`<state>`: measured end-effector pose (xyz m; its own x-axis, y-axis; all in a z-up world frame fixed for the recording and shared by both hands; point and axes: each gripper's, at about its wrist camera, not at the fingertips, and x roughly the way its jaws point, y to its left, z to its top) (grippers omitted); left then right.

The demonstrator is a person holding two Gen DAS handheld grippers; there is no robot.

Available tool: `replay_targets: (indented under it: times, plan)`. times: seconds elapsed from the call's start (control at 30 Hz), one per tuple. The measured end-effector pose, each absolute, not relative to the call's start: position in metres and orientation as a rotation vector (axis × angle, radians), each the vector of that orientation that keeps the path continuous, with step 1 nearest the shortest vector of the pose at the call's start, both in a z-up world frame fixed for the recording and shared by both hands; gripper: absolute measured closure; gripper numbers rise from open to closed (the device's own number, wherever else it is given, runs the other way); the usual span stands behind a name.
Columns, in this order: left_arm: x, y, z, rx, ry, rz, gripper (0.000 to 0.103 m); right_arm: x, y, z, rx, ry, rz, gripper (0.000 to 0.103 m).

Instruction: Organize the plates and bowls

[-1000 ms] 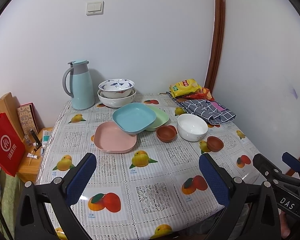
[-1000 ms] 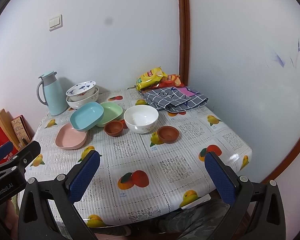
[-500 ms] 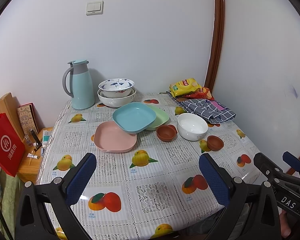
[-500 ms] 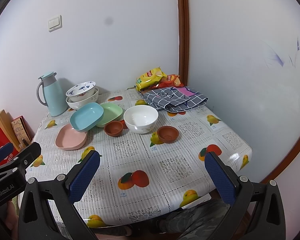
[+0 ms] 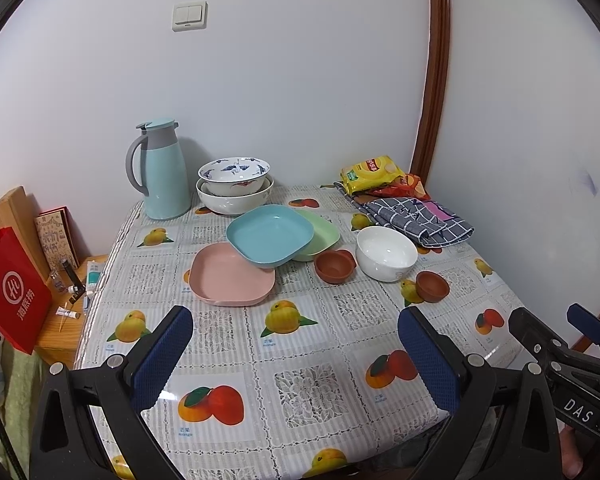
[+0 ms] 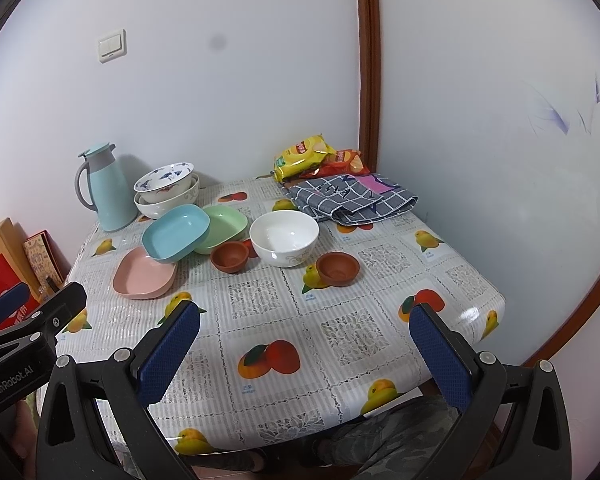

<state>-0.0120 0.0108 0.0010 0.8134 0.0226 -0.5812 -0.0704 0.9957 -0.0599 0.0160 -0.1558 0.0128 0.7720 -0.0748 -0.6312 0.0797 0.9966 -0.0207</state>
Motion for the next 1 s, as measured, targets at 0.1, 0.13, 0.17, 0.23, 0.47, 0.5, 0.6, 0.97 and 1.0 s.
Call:
replay_targets:
  times: [0.1, 0.13, 0.17, 0.23, 0.47, 0.5, 0.6, 0.97, 1.0]
  plan:
    - [-0.011, 0.011, 0.001, -0.08, 0.62, 0.052, 0.0, 0.017, -0.154, 0.013, 0.004, 0.684, -0.08, 0.0]
    - [-0.011, 0.012, 0.001, -0.08, 0.621, 0.054, 0.0, 0.017, -0.154, 0.013, 0.004, 0.685, -0.08, 0.0]
    - [-0.01, 0.012, 0.001, -0.08, 0.622, 0.054, 0.0, 0.018, -0.154, 0.013, 0.004, 0.686, -0.078, 0.0]
    - [-0.01, 0.012, 0.001, -0.082, 0.62, 0.053, 0.0, 0.019, -0.154, 0.012, 0.006, 0.688, -0.074, 0.0]
    - [-0.003, 0.012, 0.0, -0.078, 0.625, 0.039, 0.0, 0.022, -0.155, 0.01, 0.009, 0.69, -0.077, 0.0]
    - [-0.001, 0.011, 0.0, -0.077, 0.625, 0.038, 0.0, 0.022, -0.155, 0.01, 0.011, 0.684, -0.074, 0.0]
    - [0.003, 0.01, 0.002, -0.067, 0.626, 0.032, 0.0, 0.024, -0.157, 0.013, 0.02, 0.681, -0.076, 0.0]
    - [0.036, 0.007, 0.007, -0.072, 0.66, 0.009, 0.0, 0.045, -0.163, 0.018, 0.013, 0.702, -0.091, 0.0]
    - [0.038, 0.007, 0.007, -0.07, 0.661, 0.007, 0.0, 0.048, -0.163, 0.019, 0.015, 0.704, -0.088, 0.0]
